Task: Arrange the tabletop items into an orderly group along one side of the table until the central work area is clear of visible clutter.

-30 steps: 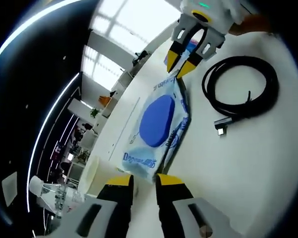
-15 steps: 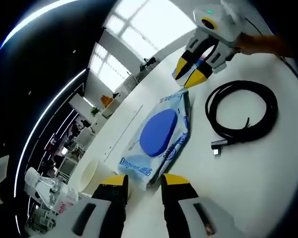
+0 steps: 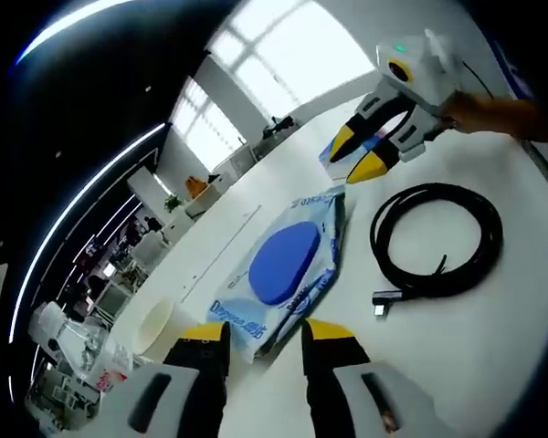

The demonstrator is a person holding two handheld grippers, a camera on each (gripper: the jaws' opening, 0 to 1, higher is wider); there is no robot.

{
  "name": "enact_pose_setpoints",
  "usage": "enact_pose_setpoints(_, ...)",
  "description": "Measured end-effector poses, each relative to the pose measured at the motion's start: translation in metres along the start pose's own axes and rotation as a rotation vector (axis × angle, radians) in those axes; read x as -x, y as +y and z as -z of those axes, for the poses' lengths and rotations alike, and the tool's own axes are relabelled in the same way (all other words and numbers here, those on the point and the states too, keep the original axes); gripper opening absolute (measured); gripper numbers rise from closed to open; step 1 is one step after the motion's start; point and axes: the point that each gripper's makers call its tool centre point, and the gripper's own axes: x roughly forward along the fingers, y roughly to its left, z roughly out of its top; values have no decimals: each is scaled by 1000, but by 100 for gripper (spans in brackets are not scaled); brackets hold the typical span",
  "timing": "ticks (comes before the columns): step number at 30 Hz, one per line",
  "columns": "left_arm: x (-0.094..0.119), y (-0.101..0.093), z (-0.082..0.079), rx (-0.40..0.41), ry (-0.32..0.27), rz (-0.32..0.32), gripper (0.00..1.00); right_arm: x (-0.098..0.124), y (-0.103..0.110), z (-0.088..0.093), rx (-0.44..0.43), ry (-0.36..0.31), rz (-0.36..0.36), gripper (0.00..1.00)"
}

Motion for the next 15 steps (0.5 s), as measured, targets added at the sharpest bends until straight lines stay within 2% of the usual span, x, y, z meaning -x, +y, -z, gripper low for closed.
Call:
enact_pose_setpoints(5,-1,-4,-5,46,-13,13,33,7,-4,1,-18,-5,9,18)
enact_pose_setpoints(9,0,-9,-12,152,-23,28,36,14,-10,3,-49,-13,22,18)
enact_pose_setpoints(15,0,-14,-28,185,-60,47,36,23,-21,12,-73,-2,49,18)
